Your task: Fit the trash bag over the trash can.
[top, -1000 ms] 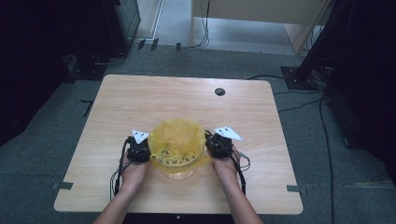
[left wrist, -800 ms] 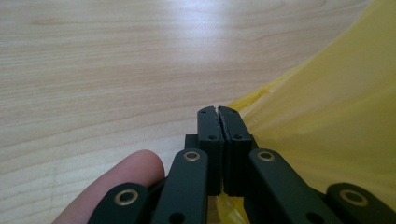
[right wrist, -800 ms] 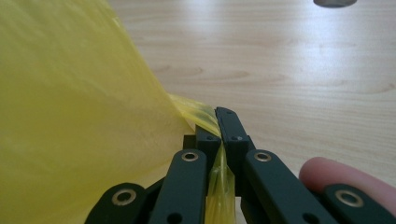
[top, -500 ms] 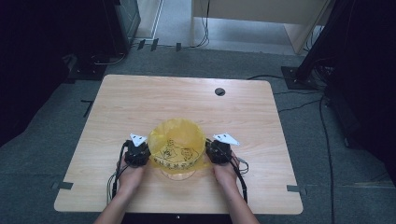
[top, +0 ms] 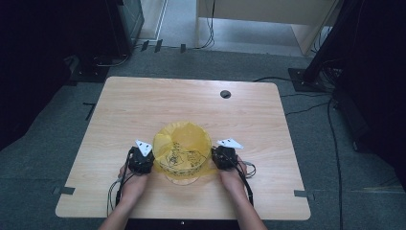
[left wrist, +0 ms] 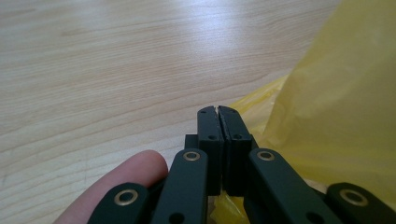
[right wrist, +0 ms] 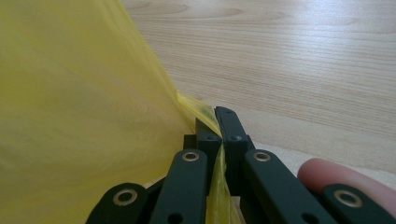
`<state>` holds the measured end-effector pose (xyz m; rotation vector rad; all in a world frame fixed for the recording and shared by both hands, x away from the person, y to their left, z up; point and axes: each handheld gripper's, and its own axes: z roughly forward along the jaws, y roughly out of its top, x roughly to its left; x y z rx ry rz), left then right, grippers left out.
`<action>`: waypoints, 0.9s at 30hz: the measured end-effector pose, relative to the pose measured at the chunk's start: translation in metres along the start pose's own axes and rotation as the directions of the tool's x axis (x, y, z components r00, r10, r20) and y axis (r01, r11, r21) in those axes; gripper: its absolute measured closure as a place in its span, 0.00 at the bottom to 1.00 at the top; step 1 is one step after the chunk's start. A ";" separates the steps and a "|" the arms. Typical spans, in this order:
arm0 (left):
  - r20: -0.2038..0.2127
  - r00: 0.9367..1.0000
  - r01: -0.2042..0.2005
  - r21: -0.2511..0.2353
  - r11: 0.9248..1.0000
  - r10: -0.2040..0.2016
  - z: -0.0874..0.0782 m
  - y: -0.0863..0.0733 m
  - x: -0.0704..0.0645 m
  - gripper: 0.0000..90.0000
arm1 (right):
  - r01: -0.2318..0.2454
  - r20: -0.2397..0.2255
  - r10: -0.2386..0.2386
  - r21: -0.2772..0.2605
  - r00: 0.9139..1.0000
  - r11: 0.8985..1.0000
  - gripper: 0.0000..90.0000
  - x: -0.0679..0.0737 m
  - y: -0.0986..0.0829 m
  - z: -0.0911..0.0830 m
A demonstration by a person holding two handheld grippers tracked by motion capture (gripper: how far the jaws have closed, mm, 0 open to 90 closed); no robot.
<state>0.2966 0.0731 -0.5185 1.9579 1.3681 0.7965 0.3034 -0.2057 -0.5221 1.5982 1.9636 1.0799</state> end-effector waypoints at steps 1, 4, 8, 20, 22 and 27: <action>-0.003 1.000 -0.010 0.000 1.000 0.010 0.000 0.000 -0.001 0.98 | 0.004 0.002 -0.004 -0.001 1.000 1.000 1.00 0.000 0.000 0.000; 0.006 1.000 0.010 0.000 1.000 -0.010 0.000 0.000 0.001 0.97 | 0.035 0.019 -0.035 -0.002 0.999 0.999 1.00 0.003 -0.001 0.000; 0.060 0.996 0.070 0.001 0.998 -0.070 0.000 0.000 0.008 0.84 | 0.054 -0.019 -0.054 0.003 0.998 0.999 0.86 0.004 -0.001 0.000; 0.079 0.983 0.175 -0.150 0.973 -0.164 -0.052 0.008 0.033 0.51 | 0.045 0.006 -0.044 -0.175 0.999 0.984 0.48 0.005 0.013 -0.042; 0.088 0.984 0.170 -0.168 0.971 -0.157 -0.067 0.006 0.034 0.51 | 0.048 0.023 -0.044 -0.194 0.999 0.980 0.48 0.007 0.015 -0.052; 0.175 0.980 0.138 -0.227 0.964 -0.099 -0.099 -0.005 0.023 0.66 | 0.014 0.011 -0.011 -0.239 1.000 0.971 0.61 0.014 0.008 -0.084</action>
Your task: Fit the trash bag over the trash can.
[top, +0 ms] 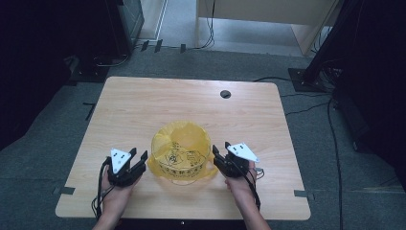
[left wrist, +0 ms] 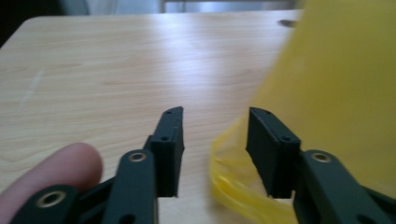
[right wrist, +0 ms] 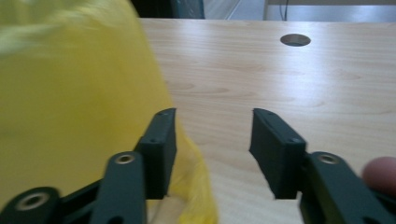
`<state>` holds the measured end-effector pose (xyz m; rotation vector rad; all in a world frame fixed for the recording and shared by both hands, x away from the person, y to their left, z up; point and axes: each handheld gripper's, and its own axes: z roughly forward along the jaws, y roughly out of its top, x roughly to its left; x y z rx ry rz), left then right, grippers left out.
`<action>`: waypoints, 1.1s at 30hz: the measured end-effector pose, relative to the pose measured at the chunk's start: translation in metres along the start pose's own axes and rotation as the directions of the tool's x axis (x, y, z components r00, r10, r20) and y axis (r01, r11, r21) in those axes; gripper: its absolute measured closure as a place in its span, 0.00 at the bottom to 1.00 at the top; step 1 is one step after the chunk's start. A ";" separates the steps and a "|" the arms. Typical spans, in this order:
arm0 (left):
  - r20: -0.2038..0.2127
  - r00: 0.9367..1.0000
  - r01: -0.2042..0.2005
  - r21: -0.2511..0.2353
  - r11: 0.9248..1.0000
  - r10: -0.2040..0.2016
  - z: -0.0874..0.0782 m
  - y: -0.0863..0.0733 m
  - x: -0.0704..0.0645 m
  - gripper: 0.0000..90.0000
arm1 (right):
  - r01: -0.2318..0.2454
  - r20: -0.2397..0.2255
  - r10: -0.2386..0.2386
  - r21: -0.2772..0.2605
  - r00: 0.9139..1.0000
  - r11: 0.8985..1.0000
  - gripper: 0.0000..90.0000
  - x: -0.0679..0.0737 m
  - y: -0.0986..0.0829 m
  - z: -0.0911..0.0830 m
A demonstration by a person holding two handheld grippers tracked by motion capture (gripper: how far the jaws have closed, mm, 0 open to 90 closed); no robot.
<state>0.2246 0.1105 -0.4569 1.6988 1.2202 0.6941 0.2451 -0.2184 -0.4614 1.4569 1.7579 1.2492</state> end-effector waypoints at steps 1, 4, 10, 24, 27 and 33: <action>0.023 1.000 -0.011 -0.001 1.000 0.011 -0.005 -0.002 -0.004 0.67 | -0.002 -0.019 0.002 0.000 1.000 1.000 0.62 0.003 -0.002 -0.007; 0.042 0.997 -0.062 0.004 0.998 0.061 -0.013 -0.009 -0.011 0.67 | 0.010 -0.066 -0.010 -0.002 0.998 1.000 0.62 0.013 -0.010 -0.023; 0.051 0.994 -0.094 0.051 0.994 0.091 -0.011 -0.032 -0.017 0.63 | 0.061 -0.123 -0.056 0.034 0.991 0.998 0.62 0.021 -0.033 -0.034; 0.123 0.982 -0.149 0.054 0.987 0.141 -0.014 -0.044 -0.026 0.51 | 0.161 -0.276 -0.144 0.042 0.950 0.986 0.41 0.028 -0.052 -0.031; 0.136 0.978 -0.165 0.056 0.985 0.156 -0.015 -0.046 -0.028 0.47 | 0.186 -0.275 -0.168 0.040 0.947 0.982 0.36 0.028 -0.053 -0.029; 0.121 0.976 -0.190 0.072 0.979 0.180 -0.006 -0.046 -0.032 0.46 | 0.243 -0.252 -0.227 0.031 0.941 0.970 0.33 0.031 -0.054 -0.026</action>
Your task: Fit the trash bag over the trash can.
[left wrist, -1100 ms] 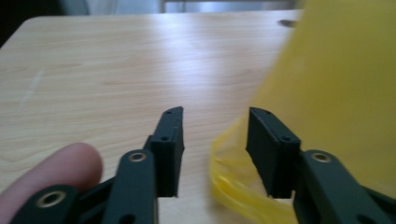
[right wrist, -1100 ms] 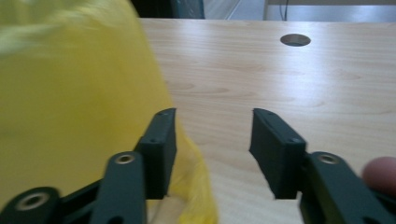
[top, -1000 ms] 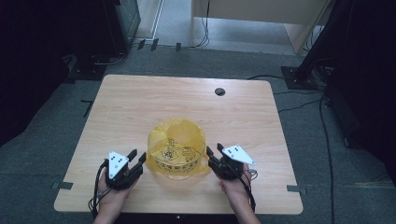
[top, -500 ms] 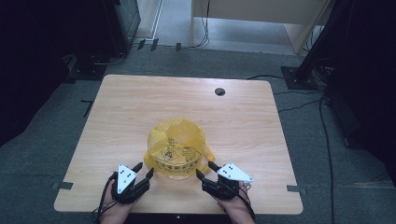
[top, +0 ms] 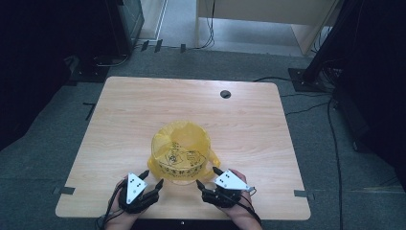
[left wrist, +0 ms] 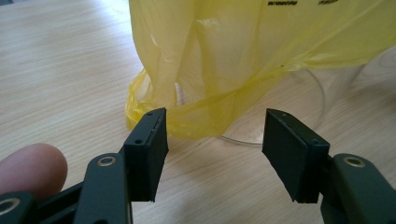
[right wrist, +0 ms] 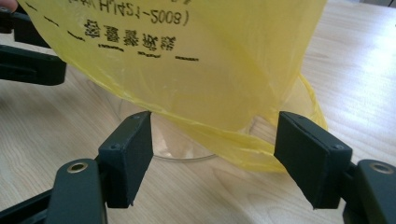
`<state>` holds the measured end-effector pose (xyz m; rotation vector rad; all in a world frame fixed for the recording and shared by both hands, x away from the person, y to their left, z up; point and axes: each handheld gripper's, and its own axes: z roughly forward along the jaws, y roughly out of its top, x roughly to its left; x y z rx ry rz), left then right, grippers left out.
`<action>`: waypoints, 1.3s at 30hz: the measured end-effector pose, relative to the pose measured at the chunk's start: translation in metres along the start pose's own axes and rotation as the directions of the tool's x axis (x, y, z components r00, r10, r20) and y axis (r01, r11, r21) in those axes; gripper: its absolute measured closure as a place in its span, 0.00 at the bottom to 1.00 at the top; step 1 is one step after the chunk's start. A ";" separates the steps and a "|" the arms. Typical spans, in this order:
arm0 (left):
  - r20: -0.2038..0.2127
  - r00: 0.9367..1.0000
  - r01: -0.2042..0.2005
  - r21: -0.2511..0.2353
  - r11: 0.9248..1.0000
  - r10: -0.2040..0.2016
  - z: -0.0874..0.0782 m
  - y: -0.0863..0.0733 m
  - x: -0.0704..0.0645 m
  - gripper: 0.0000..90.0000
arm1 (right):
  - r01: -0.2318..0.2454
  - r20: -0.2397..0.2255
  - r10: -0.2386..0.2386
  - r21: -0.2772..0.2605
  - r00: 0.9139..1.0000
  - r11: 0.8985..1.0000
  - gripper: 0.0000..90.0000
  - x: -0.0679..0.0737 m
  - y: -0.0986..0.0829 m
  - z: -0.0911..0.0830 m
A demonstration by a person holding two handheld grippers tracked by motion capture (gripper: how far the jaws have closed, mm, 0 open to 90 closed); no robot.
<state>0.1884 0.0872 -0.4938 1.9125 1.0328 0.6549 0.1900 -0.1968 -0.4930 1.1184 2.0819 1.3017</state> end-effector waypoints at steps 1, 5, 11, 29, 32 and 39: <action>-0.006 1.000 -0.003 0.003 1.000 0.003 0.002 0.000 0.000 0.47 | 0.011 0.009 -0.011 -0.003 1.000 1.000 0.35 0.001 0.000 0.001; 0.006 1.000 -0.019 -0.001 1.000 0.019 0.009 0.000 0.000 0.60 | 0.030 0.010 -0.030 -0.002 1.000 1.000 0.58 -0.001 0.000 0.005; -0.004 1.000 -0.026 -0.024 0.999 0.025 0.012 -0.001 0.006 0.92 | 0.079 0.008 -0.079 0.010 0.997 0.997 0.98 0.000 -0.001 0.008; 0.066 0.987 0.131 0.200 0.971 -0.147 0.030 -0.008 0.021 1.00 | -0.061 0.033 0.054 0.249 0.998 0.967 1.00 -0.018 -0.012 0.027; 0.087 0.989 0.102 0.183 0.978 -0.119 0.027 -0.010 0.019 0.89 | -0.072 -0.001 0.074 0.217 0.997 0.974 0.95 -0.019 -0.014 0.023; 0.130 0.985 0.097 0.130 0.987 -0.114 0.014 -0.007 0.023 0.61 | -0.006 -0.026 0.009 0.104 1.000 0.995 0.73 -0.010 -0.001 0.005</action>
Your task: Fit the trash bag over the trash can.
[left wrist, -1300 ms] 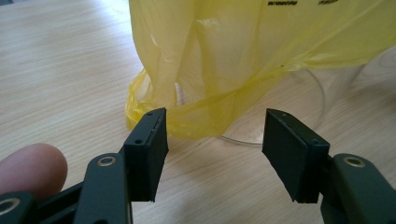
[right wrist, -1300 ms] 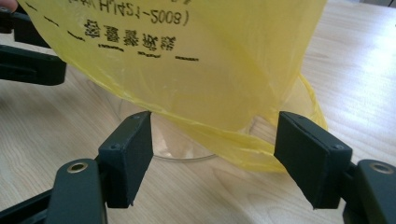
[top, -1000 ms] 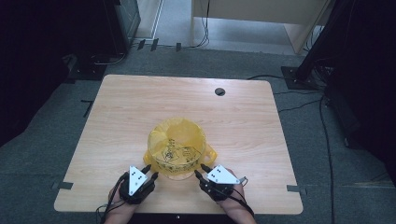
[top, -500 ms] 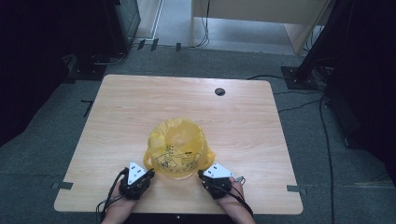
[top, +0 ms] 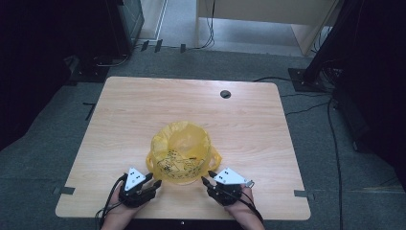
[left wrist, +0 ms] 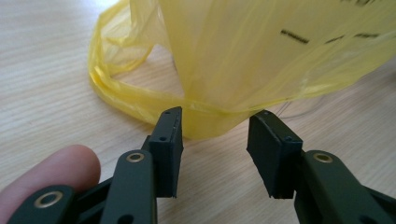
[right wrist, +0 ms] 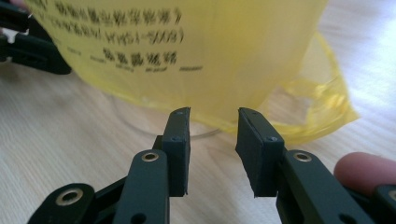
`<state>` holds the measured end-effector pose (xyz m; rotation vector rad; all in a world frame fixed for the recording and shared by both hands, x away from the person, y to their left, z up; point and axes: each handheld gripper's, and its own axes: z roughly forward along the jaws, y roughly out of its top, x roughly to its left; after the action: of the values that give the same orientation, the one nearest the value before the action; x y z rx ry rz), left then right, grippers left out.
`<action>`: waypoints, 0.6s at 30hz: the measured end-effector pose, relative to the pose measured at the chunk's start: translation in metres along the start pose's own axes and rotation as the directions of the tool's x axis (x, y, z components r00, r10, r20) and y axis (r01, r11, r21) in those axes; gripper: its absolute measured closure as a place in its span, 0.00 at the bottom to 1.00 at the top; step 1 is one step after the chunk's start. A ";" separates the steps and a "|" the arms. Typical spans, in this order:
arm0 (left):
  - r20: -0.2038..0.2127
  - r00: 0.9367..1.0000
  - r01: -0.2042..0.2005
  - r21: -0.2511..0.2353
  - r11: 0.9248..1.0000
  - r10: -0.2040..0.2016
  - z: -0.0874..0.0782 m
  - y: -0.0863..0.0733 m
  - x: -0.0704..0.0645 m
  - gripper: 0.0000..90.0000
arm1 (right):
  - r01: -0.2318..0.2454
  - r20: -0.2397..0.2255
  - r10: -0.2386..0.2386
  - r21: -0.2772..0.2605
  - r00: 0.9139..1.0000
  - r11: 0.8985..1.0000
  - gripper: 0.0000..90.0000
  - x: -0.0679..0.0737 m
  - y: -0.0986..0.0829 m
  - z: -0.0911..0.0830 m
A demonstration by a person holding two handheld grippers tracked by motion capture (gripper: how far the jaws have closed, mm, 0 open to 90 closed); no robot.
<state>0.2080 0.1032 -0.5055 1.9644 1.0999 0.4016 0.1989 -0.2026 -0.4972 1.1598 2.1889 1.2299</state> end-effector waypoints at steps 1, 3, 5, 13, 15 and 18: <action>0.002 1.000 0.002 -0.007 1.000 -0.002 -0.002 0.000 0.001 0.60 | -0.006 0.004 0.006 -0.006 1.000 1.000 0.73 0.000 0.001 -0.001; 0.007 1.000 0.001 -0.022 1.000 -0.001 -0.007 0.001 0.003 0.58 | -0.017 0.017 0.017 -0.021 1.000 1.000 0.73 -0.003 0.002 -0.004; 0.020 1.000 0.011 -0.042 0.999 -0.010 -0.012 0.003 0.005 0.56 | -0.036 0.029 0.037 -0.040 0.999 0.999 0.73 -0.006 0.003 -0.007; 0.120 0.991 0.072 -0.188 0.980 -0.049 -0.038 0.016 0.017 0.45 | -0.082 0.061 0.088 -0.098 0.994 0.992 0.80 -0.011 0.011 -0.016; 0.111 0.992 0.086 -0.229 0.970 -0.062 -0.043 0.019 0.022 0.44 | -0.095 0.060 0.102 -0.113 0.993 0.989 0.84 -0.011 0.013 -0.018; 0.064 0.993 0.112 -0.271 0.956 -0.098 -0.047 0.025 0.026 0.48 | -0.104 0.075 0.115 -0.139 0.991 0.985 0.87 -0.012 0.018 -0.020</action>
<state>0.2078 0.1418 -0.4605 1.6567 1.0517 0.4210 0.2018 -0.2178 -0.4725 1.2660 1.9722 1.3278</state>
